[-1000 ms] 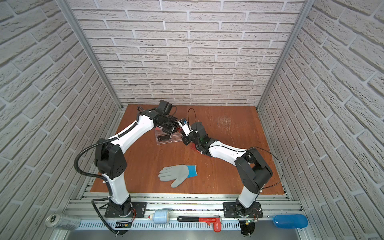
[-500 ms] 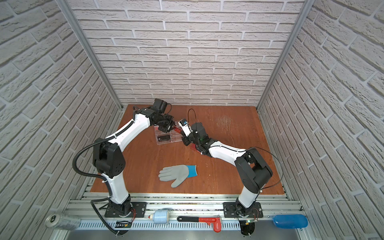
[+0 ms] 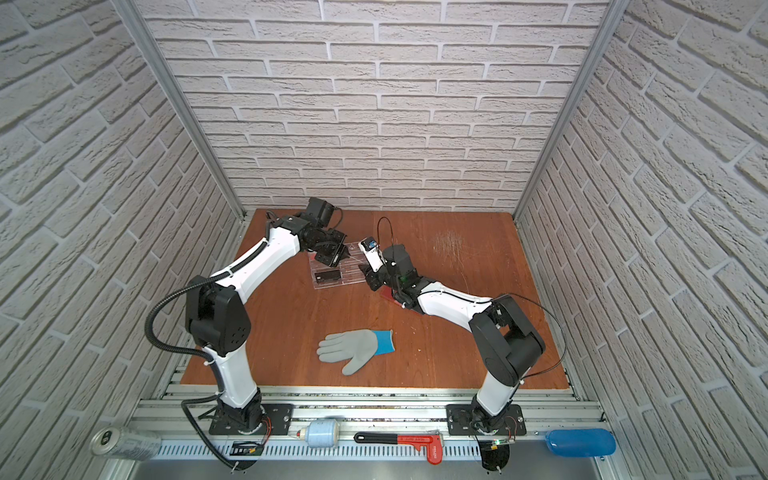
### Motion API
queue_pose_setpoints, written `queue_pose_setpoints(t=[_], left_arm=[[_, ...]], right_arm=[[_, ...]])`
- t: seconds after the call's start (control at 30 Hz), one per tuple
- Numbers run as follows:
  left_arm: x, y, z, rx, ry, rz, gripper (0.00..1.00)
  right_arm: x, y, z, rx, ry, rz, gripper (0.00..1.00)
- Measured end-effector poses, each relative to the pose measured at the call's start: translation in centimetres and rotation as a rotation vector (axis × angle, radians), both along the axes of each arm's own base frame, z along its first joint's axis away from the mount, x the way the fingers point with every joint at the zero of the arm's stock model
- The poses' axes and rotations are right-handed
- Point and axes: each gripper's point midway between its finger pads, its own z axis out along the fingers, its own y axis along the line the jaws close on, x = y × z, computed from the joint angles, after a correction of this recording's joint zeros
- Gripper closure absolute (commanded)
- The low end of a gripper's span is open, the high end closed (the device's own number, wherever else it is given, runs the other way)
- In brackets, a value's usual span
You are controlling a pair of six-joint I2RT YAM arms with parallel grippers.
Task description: Take the credit cards out of the card holder
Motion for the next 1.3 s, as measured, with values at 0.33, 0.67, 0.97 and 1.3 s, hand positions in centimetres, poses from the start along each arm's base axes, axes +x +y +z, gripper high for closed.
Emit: queue_pose_setpoints(t=[0.33, 0.67, 0.97, 1.3], left_arm=[[-2.4, 7.4, -1.6, 0.114, 0.029, 0.228, 1.0], [-3.2, 12.6, -1.1, 0.184, -0.001, 0.52, 1.0], [-1.1, 12.5, -2.7, 0.215, 0.014, 0.657, 1.0], [1.4, 10.3, -3.7, 0.242, -0.011, 0.671, 1.0]], right_arm=[[-1.3, -1.6, 0.1, 0.002, 0.081, -0.062, 0.21], [-2.9, -2.3, 0.5, 0.029, 0.172, -0.084, 0.12], [-3.5, -1.8, 0.2, 0.054, 0.211, -0.058, 0.1], [-3.9, -1.6, -0.7, 0.049, 0.251, -0.043, 0.1]])
